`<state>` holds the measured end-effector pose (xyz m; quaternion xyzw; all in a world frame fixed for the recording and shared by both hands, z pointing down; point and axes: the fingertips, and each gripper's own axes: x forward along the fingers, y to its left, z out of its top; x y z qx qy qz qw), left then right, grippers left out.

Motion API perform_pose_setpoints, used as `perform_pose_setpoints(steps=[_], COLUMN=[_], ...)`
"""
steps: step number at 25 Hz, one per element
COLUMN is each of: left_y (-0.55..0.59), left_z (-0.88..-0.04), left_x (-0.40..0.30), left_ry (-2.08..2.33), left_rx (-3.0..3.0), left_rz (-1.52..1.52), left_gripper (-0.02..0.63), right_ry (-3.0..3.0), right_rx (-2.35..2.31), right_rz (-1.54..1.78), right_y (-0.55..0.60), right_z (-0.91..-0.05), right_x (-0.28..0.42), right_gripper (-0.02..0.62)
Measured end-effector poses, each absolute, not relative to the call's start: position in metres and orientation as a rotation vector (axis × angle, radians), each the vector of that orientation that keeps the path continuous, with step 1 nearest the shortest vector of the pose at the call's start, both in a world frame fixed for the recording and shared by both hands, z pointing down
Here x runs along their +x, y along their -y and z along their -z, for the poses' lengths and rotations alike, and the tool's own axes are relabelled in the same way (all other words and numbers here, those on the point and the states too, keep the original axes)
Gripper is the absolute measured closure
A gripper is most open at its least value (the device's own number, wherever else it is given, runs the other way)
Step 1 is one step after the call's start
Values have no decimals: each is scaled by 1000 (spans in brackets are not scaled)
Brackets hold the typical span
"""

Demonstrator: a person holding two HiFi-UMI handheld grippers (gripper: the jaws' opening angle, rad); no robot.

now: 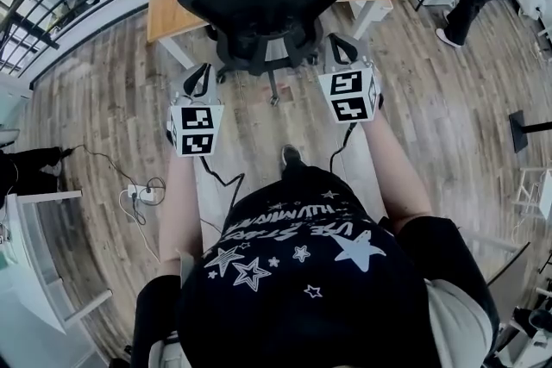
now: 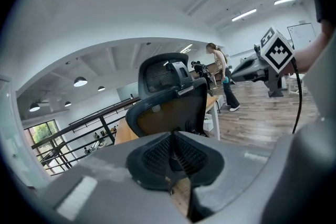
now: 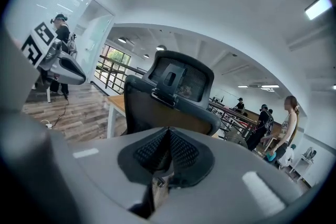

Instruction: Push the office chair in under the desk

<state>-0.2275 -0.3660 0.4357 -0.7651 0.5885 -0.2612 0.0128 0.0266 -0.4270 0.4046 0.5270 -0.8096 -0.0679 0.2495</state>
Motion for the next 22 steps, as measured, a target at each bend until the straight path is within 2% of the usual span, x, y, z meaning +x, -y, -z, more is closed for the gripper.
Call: perform_pose_setpoints(steps=[2,22], left_y=[358,299], left_z=[-432,-432], left_x=[-226,-219], left_ry=[-1822,-1809], left_rx=[-2395,-2538], left_rz=[808,657], left_gripper=[604,604], right_ry=[2212,2190], right_rx=[1426,1425], right_rz=[160,88], right_y=[418,352], right_z=[-405,-419], right_x=[25,29], right_gripper=[594,594])
